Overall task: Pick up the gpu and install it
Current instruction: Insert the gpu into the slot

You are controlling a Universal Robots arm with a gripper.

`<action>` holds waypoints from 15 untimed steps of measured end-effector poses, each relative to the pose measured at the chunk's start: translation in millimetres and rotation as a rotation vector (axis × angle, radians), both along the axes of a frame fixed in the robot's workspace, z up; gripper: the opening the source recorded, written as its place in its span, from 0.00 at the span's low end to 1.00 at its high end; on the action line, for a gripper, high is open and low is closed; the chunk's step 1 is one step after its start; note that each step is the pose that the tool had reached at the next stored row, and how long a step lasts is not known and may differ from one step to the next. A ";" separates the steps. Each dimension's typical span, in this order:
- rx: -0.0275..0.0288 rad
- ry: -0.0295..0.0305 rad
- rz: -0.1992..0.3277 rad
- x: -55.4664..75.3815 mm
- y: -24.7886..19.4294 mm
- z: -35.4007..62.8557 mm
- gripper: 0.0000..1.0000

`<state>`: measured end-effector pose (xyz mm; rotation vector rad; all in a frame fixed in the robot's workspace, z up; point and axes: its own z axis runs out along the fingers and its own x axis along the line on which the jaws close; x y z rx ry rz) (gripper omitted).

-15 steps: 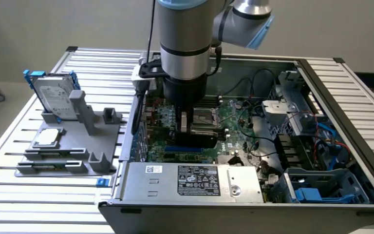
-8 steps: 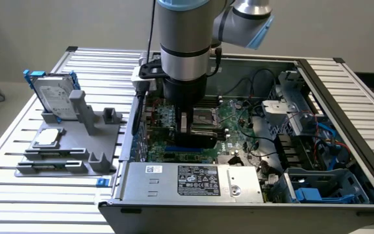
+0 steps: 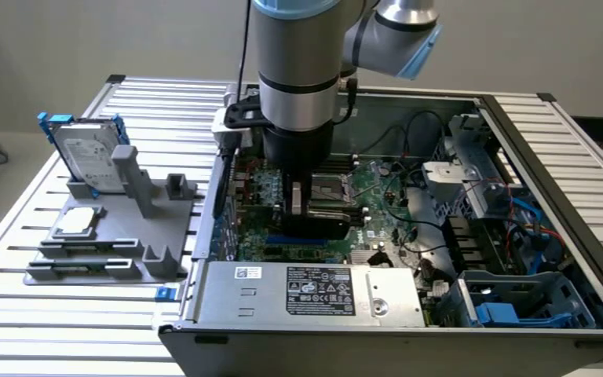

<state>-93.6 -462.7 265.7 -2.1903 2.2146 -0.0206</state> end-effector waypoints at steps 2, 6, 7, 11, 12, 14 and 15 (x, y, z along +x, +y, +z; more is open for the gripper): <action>0.0001 0.0001 0.000 0.0 0.0 -0.6 0.26; -0.0002 0.0011 0.002 0.0 0.0 -1.7 0.26; -0.0001 0.0011 0.002 0.0 0.0 -1.9 0.26; 0.0000 0.0011 0.003 0.0 0.0 -2.4 0.26; 0.0000 0.0012 0.004 0.0 0.0 -2.5 0.26; -0.0001 0.0012 0.007 0.0 0.0 -2.7 0.26; -0.0002 0.0013 0.009 0.0 0.0 -2.8 0.26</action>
